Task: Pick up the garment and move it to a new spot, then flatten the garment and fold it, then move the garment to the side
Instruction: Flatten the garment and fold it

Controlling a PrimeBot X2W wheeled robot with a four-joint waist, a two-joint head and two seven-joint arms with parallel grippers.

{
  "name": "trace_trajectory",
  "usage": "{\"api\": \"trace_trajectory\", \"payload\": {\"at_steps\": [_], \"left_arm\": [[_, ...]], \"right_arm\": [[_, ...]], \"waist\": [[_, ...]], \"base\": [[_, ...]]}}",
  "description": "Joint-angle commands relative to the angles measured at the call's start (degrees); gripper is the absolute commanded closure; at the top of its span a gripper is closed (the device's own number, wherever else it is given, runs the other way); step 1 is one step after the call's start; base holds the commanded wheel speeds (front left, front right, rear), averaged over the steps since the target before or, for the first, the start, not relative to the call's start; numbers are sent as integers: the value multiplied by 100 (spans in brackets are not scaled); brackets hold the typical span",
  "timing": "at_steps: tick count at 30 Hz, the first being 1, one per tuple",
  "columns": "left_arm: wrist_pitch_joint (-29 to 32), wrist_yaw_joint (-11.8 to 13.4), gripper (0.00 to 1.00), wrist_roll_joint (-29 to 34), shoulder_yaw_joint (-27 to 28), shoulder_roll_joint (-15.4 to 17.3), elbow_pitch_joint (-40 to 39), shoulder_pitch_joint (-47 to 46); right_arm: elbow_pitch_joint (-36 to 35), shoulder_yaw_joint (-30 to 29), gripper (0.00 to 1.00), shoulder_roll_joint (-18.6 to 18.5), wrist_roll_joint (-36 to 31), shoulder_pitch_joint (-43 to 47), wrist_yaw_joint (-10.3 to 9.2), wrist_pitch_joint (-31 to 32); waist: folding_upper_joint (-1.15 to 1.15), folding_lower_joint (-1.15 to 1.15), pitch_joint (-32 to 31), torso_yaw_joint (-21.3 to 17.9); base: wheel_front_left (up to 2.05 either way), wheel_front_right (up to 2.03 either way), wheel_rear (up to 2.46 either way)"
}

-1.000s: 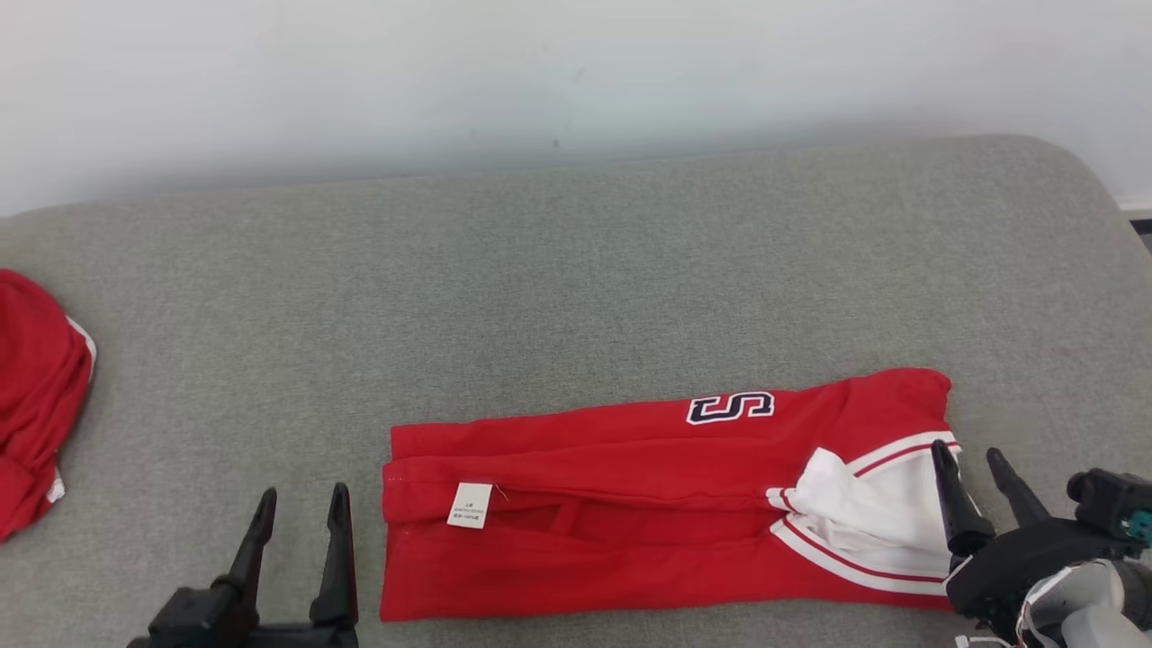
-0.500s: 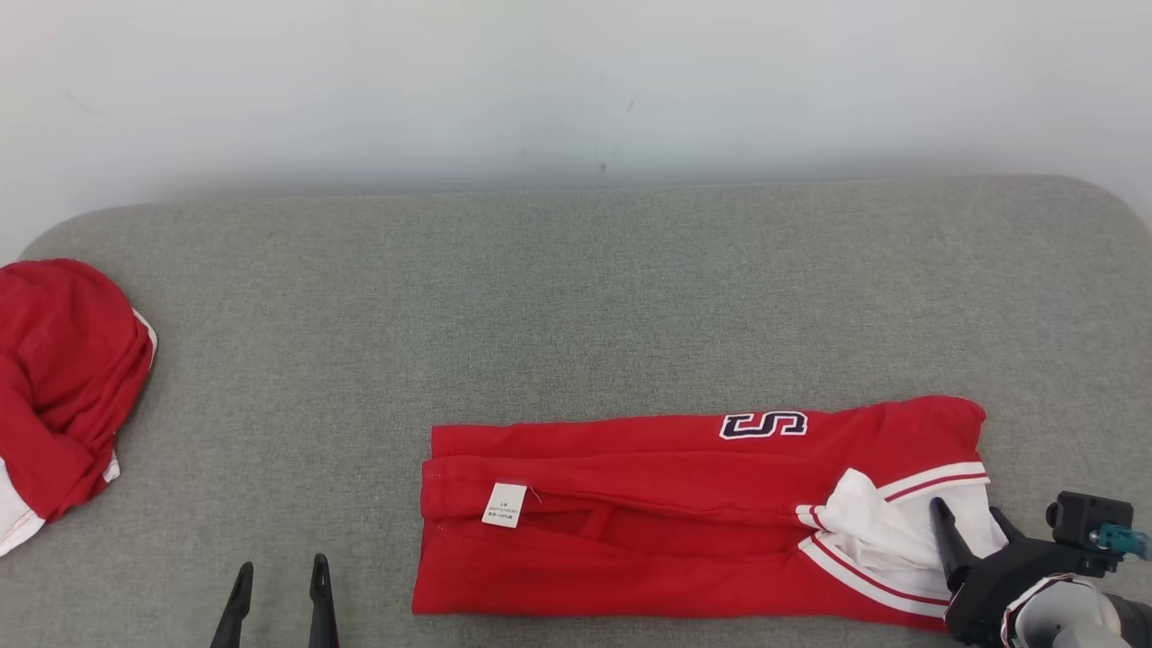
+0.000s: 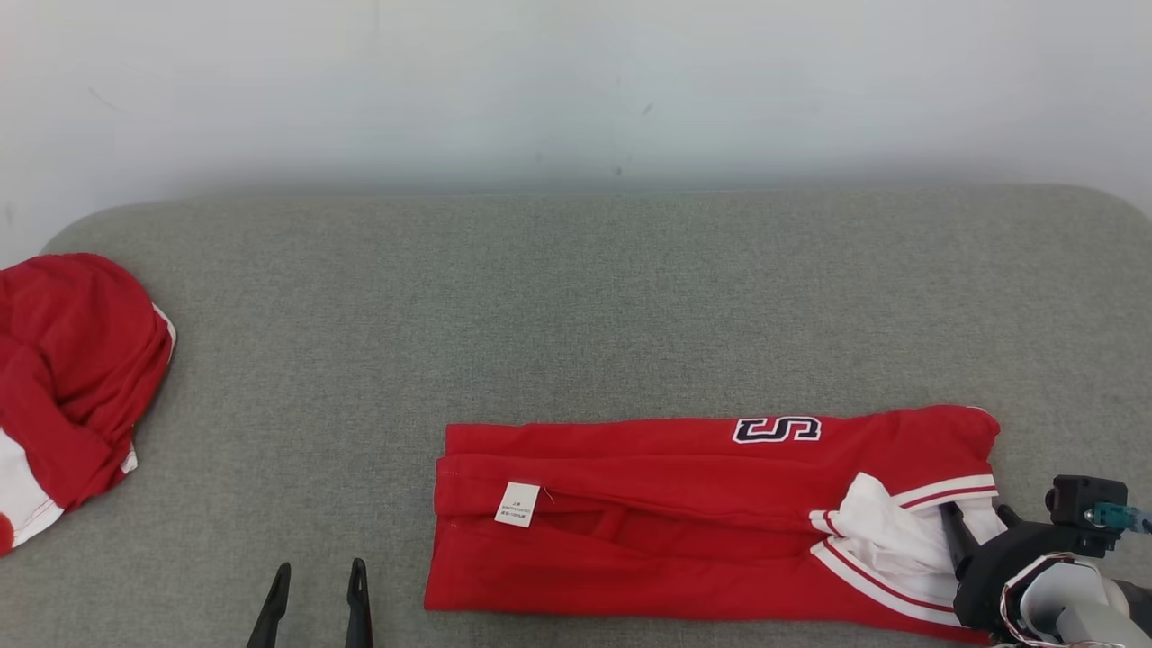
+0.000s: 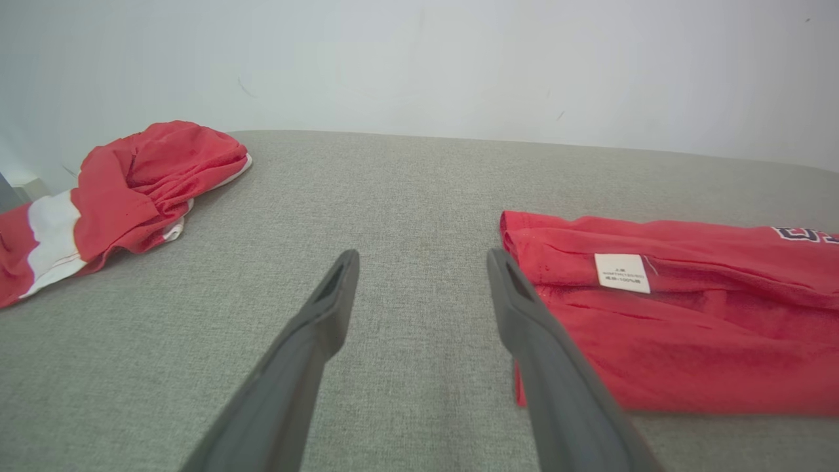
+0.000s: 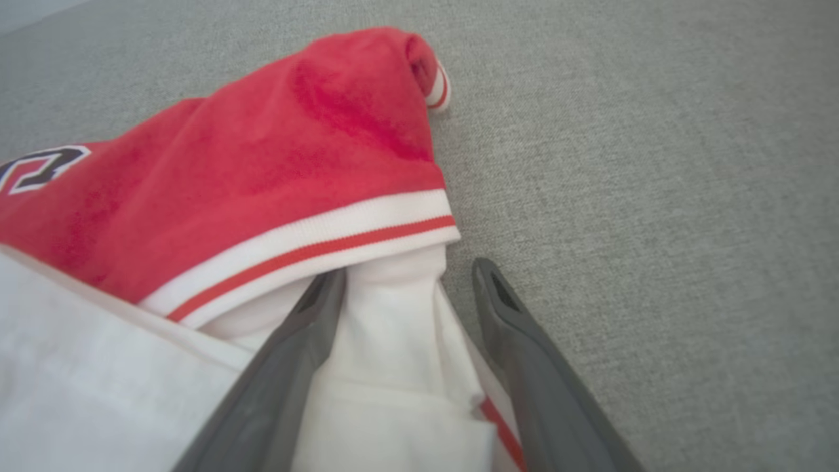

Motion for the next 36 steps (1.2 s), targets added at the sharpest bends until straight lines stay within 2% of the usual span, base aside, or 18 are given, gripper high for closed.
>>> {"api": "trace_trajectory", "payload": {"at_steps": [1,2,3,8,16,20,27,36], "left_arm": [[-18,24,0,2,-16,-8,-9,-11],[-18,30,0,5,-25,-8,-6,-17],[-18,35,0,15,-37,-8,-8,-21],[-18,53,0,61,-47,-8,-20,45],[-18,47,0,56,-60,-8,-44,60],[-18,78,0,12,-55,-8,-49,76],[-18,89,0,-36,-29,-9,-53,147],[-18,64,0,-23,-61,-9,-35,132]], "right_arm": [[140,85,0,40,56,24,-14,128],[175,137,37,60,109,11,-14,178],[166,193,100,80,167,11,-14,199],[119,387,100,-15,436,-32,-14,125],[480,112,100,-824,561,-453,-15,-481],[538,70,100,-1026,517,-596,-15,-660],[-17,345,100,-870,505,-541,-15,-801],[-1918,910,100,-469,622,-101,-15,-506]], "waist": [[0,0,9,22],[0,0,9,32],[0,0,6,38],[0,0,-57,-6],[0,0,-124,-108],[0,0,-150,-155],[0,0,-226,-323],[0,0,-305,-480]], "base": [[0,0,0],[0,0,0],[0,0,0],[0,0,0],[0,0,0],[0,0,0],[0,0,0],[0,0,0]]}}
